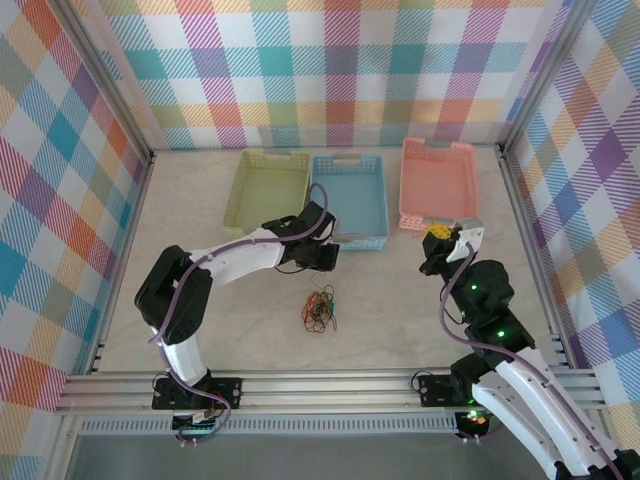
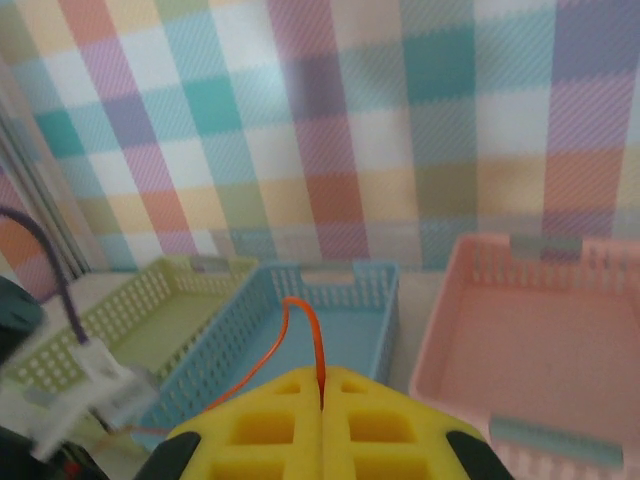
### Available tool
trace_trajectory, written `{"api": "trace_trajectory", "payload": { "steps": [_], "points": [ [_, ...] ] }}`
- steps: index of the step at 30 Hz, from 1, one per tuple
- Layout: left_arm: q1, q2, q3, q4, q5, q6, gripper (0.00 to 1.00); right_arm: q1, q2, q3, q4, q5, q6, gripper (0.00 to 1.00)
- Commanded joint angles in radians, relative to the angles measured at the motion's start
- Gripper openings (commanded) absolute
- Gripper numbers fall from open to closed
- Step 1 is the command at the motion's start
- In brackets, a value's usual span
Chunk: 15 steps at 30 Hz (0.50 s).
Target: Untangle the cables
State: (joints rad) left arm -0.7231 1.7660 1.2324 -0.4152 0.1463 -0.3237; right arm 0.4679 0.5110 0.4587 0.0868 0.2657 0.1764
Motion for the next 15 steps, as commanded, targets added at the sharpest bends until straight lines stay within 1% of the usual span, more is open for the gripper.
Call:
{"api": "trace_trajectory", "payload": {
  "steps": [1,3,4,6,7,10,13,15],
  "points": [
    [0.008,-0.056,-0.037,0.051,0.029,-0.011,0.00,-0.008,0.007,-0.057,-0.048,0.040,0.092,0.19],
    [0.008,-0.079,-0.055,0.065,0.015,-0.012,0.00,-0.008,0.009,-0.076,-0.058,0.026,0.107,0.48],
    [0.008,-0.087,-0.060,0.068,0.006,-0.009,0.00,-0.008,0.009,-0.081,-0.056,0.001,0.092,0.59],
    [0.008,-0.100,-0.070,0.074,-0.004,-0.005,0.00,-0.008,0.009,-0.083,-0.045,-0.061,0.054,0.70],
    [0.009,-0.104,-0.073,0.077,-0.003,-0.004,0.00,-0.009,0.013,-0.084,-0.027,-0.110,0.028,0.73],
    [0.008,-0.114,-0.083,0.093,0.002,-0.001,0.00,-0.008,0.047,-0.084,0.028,-0.264,-0.019,0.75],
    [0.004,-0.128,-0.094,0.103,0.004,0.015,0.00,-0.008,0.135,-0.071,0.097,-0.424,-0.057,0.75],
    [0.000,-0.139,-0.104,0.120,0.008,0.024,0.00,-0.008,0.214,-0.041,0.127,-0.504,-0.081,0.74]
  ]
}}
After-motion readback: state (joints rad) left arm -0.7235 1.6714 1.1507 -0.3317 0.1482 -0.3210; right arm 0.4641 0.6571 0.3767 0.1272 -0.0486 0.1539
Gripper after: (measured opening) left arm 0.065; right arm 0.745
